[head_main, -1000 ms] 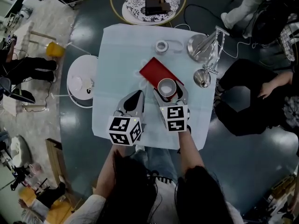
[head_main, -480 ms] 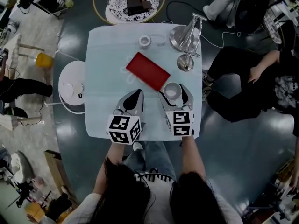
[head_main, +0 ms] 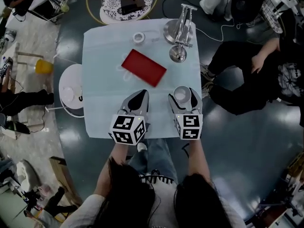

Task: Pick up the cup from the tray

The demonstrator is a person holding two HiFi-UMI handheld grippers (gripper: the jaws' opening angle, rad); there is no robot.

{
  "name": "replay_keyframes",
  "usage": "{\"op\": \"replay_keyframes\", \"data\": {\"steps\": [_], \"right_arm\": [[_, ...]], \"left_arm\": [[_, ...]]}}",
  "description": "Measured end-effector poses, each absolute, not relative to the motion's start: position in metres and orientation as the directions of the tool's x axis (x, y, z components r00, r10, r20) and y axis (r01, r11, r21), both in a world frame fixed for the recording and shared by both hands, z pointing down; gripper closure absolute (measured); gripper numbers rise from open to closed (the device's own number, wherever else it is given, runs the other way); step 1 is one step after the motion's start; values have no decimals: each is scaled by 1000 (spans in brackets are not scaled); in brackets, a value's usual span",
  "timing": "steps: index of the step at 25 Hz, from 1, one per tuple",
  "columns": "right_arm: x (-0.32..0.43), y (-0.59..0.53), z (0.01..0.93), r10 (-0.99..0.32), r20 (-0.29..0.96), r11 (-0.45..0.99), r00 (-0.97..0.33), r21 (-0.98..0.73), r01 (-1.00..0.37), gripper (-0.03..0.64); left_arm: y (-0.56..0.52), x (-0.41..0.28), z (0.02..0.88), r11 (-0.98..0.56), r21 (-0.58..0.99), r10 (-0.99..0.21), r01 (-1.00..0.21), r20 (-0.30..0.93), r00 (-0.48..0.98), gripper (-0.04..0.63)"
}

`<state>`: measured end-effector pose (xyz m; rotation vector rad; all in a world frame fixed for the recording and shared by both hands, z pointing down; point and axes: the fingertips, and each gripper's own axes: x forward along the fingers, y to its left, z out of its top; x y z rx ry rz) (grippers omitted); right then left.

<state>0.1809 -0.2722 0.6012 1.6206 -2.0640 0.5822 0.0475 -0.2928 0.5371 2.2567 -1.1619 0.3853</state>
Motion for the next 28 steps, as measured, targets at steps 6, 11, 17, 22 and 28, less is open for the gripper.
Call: {"op": "replay_keyframes", "data": {"steps": [6, 11, 17, 22, 28], "right_arm": [[186, -260, 609, -774, 592, 231, -225, -68, -971, 235], [180, -256, 621, -770, 593, 241, -233, -68, -968, 235], [188, -249, 627, -790, 572, 213, -223, -86, -973, 232], [185, -254, 622, -797, 543, 233, -263, -125, -964, 185], [179, -249, 596, -811, 512, 272, -282, -97, -958, 178]], "left_arm": [[-284, 62, 540, -478, 349, -636, -806, 496, 592, 595], [-278, 72, 548, -498, 340, -616, -798, 508, 601, 595], [-276, 71, 550, -463, 373, -628, -804, 502, 595, 595], [-277, 57, 557, -443, 388, -624, -808, 514, 589, 595], [-267, 48, 551, -443, 384, -635, -810, 503, 586, 595]]}}
